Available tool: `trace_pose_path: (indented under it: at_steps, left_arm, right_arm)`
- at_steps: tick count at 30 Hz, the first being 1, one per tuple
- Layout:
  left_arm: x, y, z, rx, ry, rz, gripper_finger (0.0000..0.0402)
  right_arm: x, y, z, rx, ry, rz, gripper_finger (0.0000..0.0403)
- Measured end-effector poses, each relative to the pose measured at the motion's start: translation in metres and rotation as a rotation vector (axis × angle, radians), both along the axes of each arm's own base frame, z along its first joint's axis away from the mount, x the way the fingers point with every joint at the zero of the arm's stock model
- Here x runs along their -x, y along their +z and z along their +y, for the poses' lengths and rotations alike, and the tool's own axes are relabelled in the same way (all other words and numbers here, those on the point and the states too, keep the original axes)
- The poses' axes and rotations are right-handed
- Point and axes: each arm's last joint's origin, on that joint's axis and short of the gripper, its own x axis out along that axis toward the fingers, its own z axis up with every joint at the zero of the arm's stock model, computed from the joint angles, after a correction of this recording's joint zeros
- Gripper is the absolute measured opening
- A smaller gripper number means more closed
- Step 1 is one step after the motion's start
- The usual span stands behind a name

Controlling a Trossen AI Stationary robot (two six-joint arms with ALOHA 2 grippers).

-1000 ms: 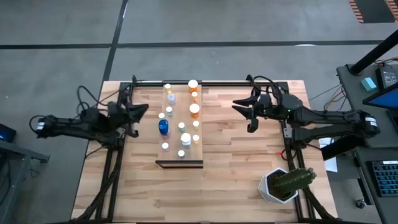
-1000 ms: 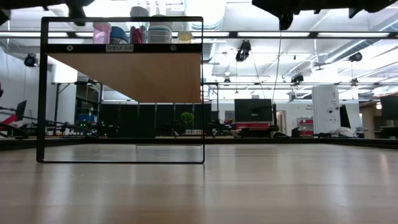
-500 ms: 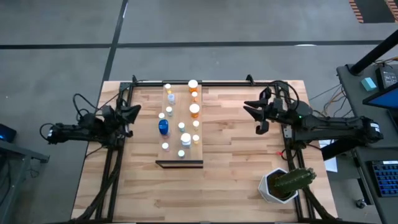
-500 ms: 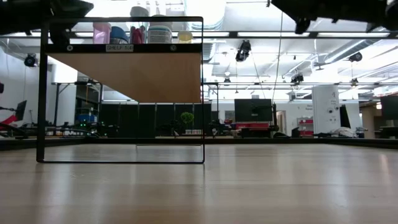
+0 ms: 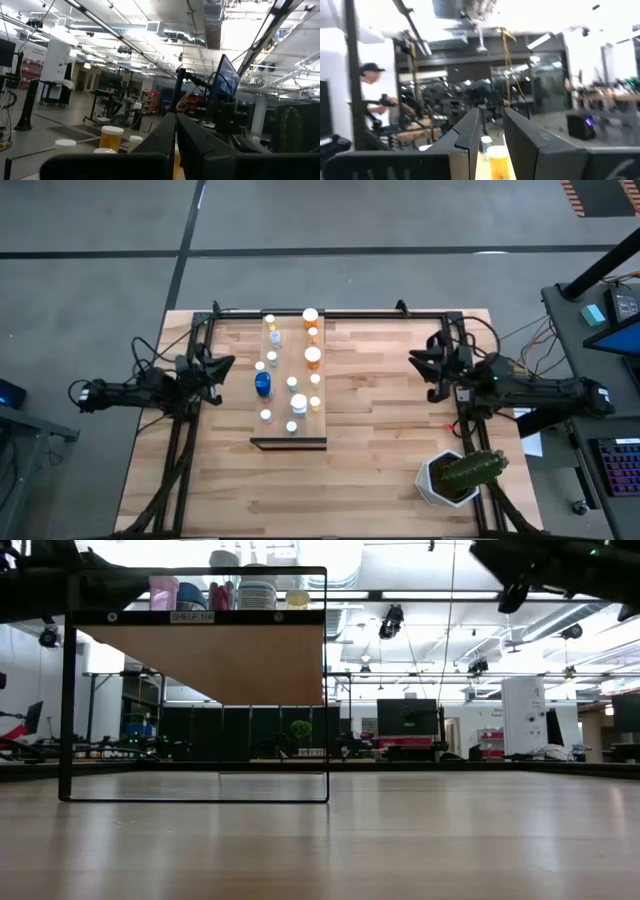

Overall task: Pick and place medicine bottles onto shelf by color
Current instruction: Return to Home Position

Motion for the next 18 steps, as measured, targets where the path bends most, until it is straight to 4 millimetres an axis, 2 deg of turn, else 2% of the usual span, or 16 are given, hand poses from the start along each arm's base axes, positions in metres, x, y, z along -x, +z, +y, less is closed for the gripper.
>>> trace_pose_path:
  at_steps: [5,11,18]
  left_arm:
    - [-0.001,-0.003,0.000,-0.001,0.000,0.019,0.0000]
    - [-0.001,-0.004,0.000,-0.001,0.000,0.016,0.0000]
    - [-0.001,-0.005,0.000,-0.001,-0.001,0.018,0.0000]
  right_arm:
    - [0.020,0.006,0.007,0.097,0.064,-0.075,0.0077]
    - [0.035,0.001,0.010,0.100,0.064,-0.033,0.0077]
    - [0.038,-0.023,0.010,0.121,0.042,-0.002,0.0077]
